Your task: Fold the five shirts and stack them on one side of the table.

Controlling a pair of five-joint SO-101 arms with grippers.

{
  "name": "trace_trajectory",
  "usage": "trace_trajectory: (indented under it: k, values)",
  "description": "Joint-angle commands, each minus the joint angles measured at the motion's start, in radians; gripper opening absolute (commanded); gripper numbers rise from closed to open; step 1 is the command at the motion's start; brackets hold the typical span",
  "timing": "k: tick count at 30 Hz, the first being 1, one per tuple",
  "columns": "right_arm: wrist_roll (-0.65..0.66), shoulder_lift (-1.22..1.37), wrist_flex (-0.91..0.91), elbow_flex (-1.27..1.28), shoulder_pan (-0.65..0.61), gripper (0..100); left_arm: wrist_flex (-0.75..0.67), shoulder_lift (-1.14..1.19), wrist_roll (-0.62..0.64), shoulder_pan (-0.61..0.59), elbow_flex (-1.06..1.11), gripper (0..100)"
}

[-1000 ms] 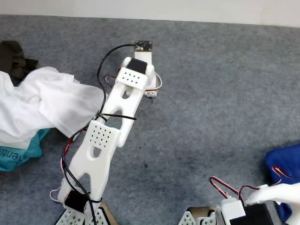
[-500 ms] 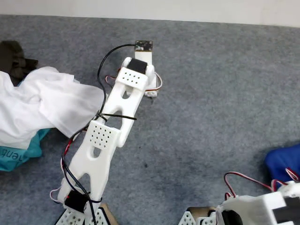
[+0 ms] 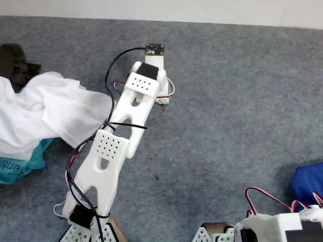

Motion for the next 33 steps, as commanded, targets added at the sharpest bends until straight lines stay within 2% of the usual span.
trace_trajectory:
  k: [1, 10, 14, 21, 25, 28, 33]
  values:
    - [-0.035, -0.084, -0.012, -0.004, -0.005, 0.5, -0.015, 0.001, 0.000, 0.016, -0.004, 16]
    - [-0.028, -0.185, 0.084, -0.001, 0.010, 0.5, -0.015, 0.001, 0.000, 0.016, -0.004, 16]
    - [0.066, -0.213, 0.090, 0.085, 0.025, 0.5, -0.015, 0.001, 0.000, 0.016, -0.004, 16]
    - [0.140, -0.269, -0.044, 0.312, 0.025, 0.5, -0.015, 0.001, 0.000, 0.016, -0.004, 16]
    - [0.201, -0.346, -0.056, 0.401, 0.027, 0.5, -0.015, 0.001, 0.000, 0.016, -0.004, 16]
    - [0.192, -0.433, -0.056, 0.435, 0.025, 0.5, -0.015, 0.001, 0.000, 0.018, -0.005, 16]
    - [0.063, -0.591, -0.058, 0.432, 0.024, 0.5, -0.029, 0.001, 0.000, 0.016, -0.004, 16]
